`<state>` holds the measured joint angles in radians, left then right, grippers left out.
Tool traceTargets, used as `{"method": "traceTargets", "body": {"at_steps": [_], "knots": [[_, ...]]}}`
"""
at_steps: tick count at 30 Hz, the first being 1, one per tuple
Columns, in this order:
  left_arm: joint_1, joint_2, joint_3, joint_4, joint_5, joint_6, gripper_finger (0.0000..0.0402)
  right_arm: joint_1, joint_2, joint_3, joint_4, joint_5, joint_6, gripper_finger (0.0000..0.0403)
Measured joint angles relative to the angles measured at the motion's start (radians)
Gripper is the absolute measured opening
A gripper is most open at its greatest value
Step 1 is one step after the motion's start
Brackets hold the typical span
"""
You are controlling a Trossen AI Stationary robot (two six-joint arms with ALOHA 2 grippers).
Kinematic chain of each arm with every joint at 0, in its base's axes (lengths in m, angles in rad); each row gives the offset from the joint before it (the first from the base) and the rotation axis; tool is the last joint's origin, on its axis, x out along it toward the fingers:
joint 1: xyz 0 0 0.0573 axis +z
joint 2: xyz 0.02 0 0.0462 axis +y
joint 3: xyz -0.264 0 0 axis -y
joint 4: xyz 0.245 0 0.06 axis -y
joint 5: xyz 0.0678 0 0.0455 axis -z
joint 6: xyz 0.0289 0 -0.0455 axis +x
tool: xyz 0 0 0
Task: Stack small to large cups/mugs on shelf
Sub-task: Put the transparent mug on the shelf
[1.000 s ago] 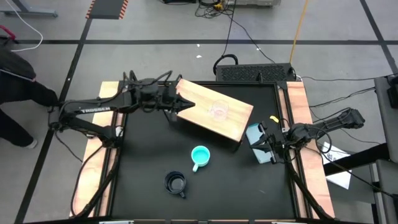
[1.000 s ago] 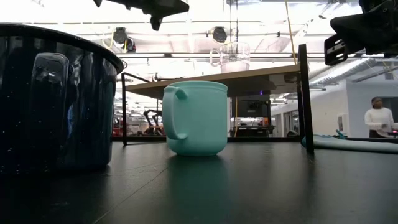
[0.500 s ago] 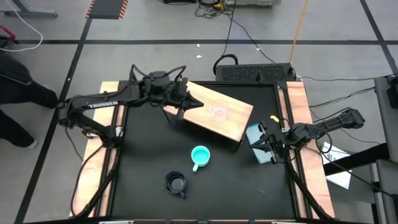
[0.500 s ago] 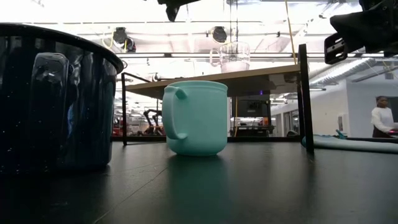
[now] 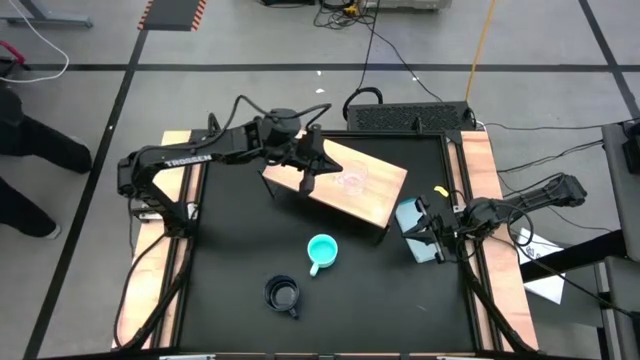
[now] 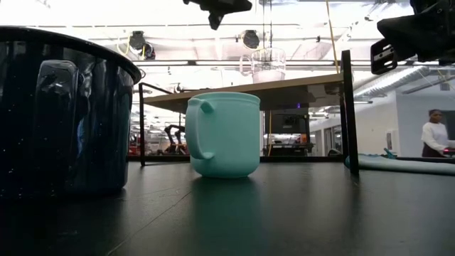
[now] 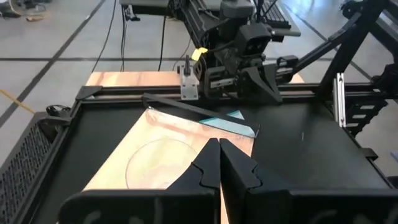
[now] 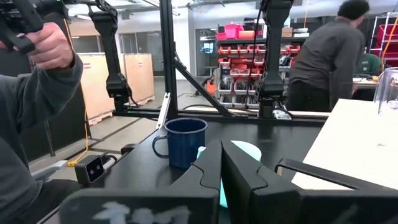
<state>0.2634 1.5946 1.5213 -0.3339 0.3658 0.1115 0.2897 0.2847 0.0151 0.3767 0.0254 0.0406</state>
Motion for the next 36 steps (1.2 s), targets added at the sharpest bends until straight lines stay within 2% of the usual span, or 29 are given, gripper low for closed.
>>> {"method": "traceTargets", "body": {"at_steps": [10,27,36], "knots": [[0.000,0.067,0.088,-0.038,0.000,0.008,0.0000,0.000,0.000,0.000,0.000,0.000,0.000,0.0000],[0.020,0.099,0.089,0.059,0.002,-0.008,0.0000,0.000,0.000,0.000,0.009,0.000,0.000,0.0000],[-0.011,0.136,0.091,0.036,0.002,0.019,0.0000,0.000,0.000,0.000,0.008,0.000,0.000,0.0000]]}}
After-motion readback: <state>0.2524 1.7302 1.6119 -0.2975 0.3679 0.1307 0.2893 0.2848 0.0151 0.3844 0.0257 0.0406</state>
